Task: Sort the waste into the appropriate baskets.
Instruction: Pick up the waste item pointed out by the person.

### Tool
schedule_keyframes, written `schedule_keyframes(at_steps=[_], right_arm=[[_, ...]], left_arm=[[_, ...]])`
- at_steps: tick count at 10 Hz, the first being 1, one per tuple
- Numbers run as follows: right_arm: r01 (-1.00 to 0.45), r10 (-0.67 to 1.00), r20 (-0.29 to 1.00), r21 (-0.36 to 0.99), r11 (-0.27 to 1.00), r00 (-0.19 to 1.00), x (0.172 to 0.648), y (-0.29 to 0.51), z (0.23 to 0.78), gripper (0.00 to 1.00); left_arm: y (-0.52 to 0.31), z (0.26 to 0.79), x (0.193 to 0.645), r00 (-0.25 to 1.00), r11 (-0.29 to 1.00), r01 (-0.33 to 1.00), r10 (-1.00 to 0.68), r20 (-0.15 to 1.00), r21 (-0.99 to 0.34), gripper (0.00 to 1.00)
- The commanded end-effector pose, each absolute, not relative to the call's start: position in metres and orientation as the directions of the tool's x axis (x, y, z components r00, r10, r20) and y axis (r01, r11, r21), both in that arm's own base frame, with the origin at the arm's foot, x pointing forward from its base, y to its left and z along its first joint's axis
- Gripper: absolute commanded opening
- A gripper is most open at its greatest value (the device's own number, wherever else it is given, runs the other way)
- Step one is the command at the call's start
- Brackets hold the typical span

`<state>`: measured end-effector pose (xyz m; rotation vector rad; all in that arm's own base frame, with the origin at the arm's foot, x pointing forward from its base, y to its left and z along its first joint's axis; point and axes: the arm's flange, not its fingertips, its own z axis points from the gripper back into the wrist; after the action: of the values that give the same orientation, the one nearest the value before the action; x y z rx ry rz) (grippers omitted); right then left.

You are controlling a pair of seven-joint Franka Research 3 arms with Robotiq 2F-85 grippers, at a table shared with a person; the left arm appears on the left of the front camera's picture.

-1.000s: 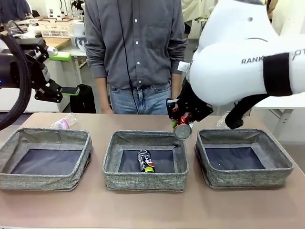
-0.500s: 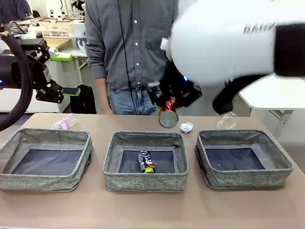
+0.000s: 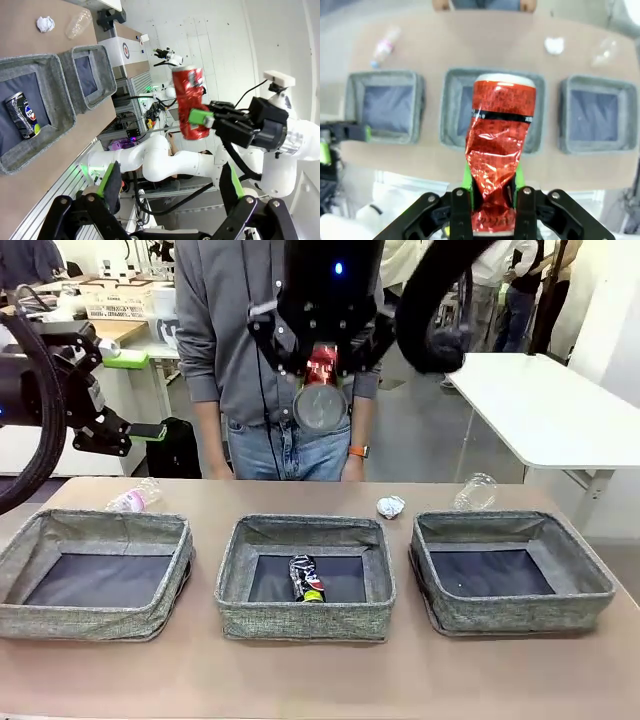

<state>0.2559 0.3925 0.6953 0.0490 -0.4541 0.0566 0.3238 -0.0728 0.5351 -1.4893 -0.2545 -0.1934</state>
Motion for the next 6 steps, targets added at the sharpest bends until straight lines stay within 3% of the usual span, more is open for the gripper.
schedule_keyframes(at_steps=[1,6], right_arm=[[-0.083,0.066,0.476,0.015,0.996,0.877,0.262,0.397,0.712,0.33],[-0.055,0.032,0.568,0.025,0.998,0.822,0.238,0.390,0.751,0.33]], left_arm=[[-0.075,0.540,0.323,0.960,0.053,0.273,0.042,0.275,-0.961,1.00],[-0.075,0.540,0.323,0.960,0.053,0.273,0.042,0.275,-0.961,1.00]])
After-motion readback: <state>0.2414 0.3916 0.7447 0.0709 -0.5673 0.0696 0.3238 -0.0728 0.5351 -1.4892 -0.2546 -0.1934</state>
